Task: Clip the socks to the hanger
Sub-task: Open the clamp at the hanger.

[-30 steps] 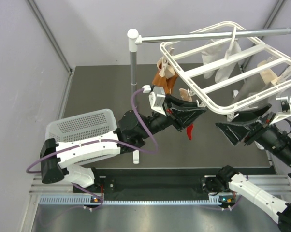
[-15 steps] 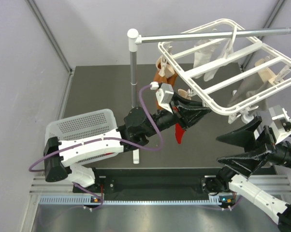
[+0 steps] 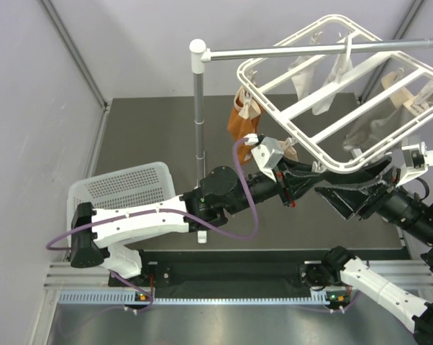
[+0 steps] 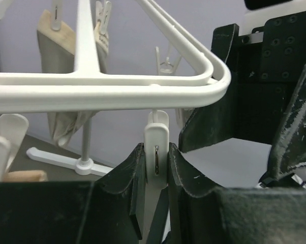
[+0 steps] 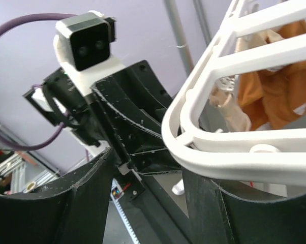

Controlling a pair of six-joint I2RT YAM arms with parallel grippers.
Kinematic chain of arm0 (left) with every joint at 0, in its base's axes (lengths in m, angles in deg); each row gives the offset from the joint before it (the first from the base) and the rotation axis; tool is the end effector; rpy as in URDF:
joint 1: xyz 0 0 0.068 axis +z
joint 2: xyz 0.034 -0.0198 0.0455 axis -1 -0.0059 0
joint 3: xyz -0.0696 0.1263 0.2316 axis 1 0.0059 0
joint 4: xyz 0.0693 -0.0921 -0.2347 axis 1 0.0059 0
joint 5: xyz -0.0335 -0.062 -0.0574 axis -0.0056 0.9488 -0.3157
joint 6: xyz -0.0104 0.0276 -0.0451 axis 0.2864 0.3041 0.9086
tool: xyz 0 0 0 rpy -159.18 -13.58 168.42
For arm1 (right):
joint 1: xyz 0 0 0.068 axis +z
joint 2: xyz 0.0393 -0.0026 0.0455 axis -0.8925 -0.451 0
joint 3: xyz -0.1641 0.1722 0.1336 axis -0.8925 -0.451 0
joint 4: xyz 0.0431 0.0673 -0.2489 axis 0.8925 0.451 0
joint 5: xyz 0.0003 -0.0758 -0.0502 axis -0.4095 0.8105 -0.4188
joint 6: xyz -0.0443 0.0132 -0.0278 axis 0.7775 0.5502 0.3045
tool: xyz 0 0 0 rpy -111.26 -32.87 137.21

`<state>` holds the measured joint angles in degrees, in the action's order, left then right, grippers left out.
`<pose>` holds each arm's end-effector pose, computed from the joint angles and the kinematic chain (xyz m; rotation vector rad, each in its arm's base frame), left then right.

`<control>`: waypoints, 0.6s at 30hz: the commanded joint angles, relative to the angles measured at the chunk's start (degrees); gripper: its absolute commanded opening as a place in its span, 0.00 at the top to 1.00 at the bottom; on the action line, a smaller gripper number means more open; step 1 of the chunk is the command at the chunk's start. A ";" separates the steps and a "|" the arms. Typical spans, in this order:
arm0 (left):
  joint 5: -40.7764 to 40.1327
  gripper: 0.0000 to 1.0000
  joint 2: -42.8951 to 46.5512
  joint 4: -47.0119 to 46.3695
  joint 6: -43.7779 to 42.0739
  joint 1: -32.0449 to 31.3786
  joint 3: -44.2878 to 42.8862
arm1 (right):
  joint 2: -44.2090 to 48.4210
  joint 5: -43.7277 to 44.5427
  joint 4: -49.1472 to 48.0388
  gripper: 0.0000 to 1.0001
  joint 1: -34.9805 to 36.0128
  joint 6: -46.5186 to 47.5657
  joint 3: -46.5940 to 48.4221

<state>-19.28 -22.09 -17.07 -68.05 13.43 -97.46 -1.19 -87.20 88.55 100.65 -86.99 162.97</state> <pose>0.0830 -0.3323 0.4450 0.6352 1.1628 -1.3560 0.0085 0.0195 0.4906 -0.4048 1.4821 1.1085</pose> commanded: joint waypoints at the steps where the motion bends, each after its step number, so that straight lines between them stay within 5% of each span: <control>1: -2.66 0.97 -0.43 2.32 -4.19 -1.64 -2.57 | 0.48 10.11 -1.20 0.46 0.25 -0.37 -1.41; 18: -6.35 1.00 -2.45 1.36 -6.83 -4.55 -2.92 | -1.89 19.26 3.28 0.44 0.17 -0.37 0.26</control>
<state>-26.49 -23.60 -15.01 -73.60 9.78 -98.09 -1.30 -70.72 93.78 100.65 -87.54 162.25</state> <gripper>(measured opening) 0.240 0.563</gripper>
